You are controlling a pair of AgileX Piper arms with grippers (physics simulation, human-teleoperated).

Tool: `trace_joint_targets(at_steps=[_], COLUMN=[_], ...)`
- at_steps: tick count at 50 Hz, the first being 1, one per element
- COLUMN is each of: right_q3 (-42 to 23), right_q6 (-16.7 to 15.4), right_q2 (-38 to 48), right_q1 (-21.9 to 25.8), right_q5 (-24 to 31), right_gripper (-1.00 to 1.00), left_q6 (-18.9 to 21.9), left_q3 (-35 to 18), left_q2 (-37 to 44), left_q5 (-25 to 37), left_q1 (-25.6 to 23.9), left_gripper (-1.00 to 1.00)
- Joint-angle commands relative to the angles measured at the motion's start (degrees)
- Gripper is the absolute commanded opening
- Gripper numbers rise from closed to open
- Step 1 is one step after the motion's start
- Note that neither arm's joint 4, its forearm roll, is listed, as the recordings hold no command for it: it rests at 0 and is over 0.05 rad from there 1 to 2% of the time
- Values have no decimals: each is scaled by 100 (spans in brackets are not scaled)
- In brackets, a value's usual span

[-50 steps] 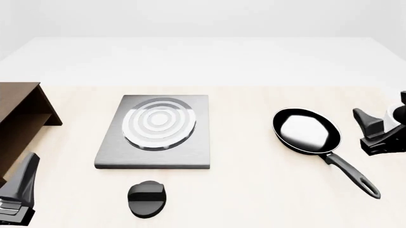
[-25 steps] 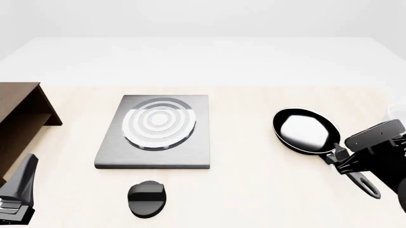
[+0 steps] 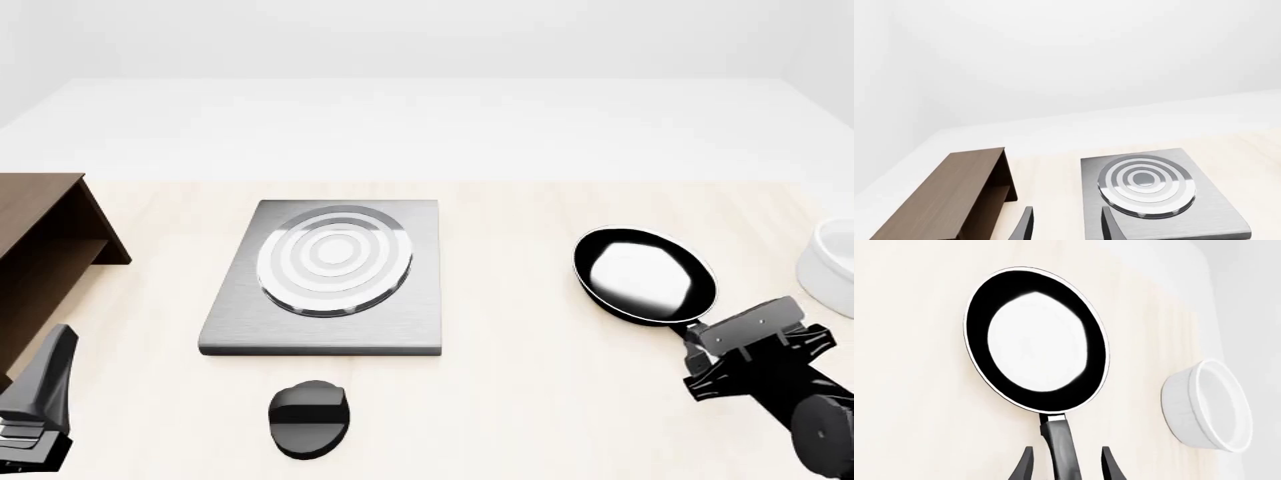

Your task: Turn on the stove and put the frying pan on it.

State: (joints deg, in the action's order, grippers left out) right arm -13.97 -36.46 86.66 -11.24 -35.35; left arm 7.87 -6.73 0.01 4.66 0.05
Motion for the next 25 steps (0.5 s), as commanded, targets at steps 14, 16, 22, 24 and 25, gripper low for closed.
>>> trace_joint_targets(at_steps=[14, 16, 22, 24, 25], right_q3=[153, 185, 170, 180, 225], right_q6=[60, 17, -108, -111, -158], right_q2=[1654, 1666, 1663, 1552, 1486], right_q1=[-329, -356, -448, -441, -451], right_q5=[-1351, -1396, -1426, -1377, -1440], right_gripper=[100, 100, 100, 100, 100], left_q6=[-25, -33, -44, -49, -48], left_q3=[-41, -50, -36, -31, -31], left_q2=[0, 0, 0, 0, 0], left_q5=[76, 83, 88, 87, 85], left_q1=[20, 26, 35, 40, 42], left_gripper=[100, 100, 100, 100, 100])
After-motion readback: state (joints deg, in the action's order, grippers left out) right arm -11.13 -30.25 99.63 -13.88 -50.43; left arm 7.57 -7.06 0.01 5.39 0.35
